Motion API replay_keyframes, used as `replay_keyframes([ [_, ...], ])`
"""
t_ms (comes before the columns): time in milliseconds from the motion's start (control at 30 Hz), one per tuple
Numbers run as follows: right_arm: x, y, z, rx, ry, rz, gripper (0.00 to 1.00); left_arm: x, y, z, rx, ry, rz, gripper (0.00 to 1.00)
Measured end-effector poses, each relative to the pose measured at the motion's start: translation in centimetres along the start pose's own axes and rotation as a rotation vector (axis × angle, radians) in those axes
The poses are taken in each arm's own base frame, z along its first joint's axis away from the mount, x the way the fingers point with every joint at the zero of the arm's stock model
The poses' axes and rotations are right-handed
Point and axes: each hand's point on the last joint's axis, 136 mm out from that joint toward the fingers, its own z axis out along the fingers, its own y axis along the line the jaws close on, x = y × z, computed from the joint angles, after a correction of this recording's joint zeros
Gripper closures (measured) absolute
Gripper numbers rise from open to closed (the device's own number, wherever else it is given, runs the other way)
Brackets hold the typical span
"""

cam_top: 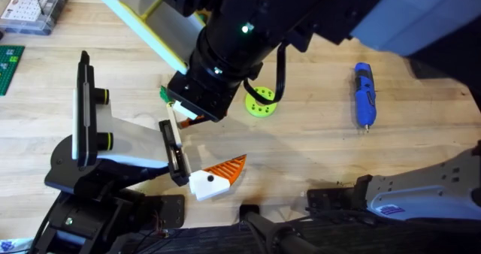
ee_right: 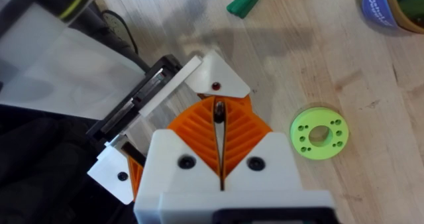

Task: Pick up the gripper from the table and insert it into the empty holder that is missing its gripper. Then pick up a screw, insert it into the mounting hole, and use the screwdriver to tighten it. Finally, clean up the table by picking up the vegetable and placing it into the bucket.

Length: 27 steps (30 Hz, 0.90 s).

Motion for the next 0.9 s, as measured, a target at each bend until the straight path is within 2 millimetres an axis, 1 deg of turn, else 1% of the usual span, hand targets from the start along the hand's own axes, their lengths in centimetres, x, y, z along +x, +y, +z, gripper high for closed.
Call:
replay_keyframes([
  [133,0.0,0.0,0.0,0.000,0.000,0.000,0.996,0.2,0.0,0.0,-0.002,0.007,-0.011,0.010],
  [333,-1.3,-0.1,0.0,0.002,-0.053,-0.004,0.996,0.2,0.0,0.0,-0.002,0.007,-0.012,0.010],
  [767,-1.2,-0.1,0.0,0.002,-0.048,-0.004,0.996,0.2,0.0,0.0,-0.002,0.008,-0.012,0.010],
  [900,-1.0,-0.1,0.7,0.001,-0.025,-0.002,0.996,0.2,0.0,0.0,-0.002,0.007,-0.011,0.010],
])
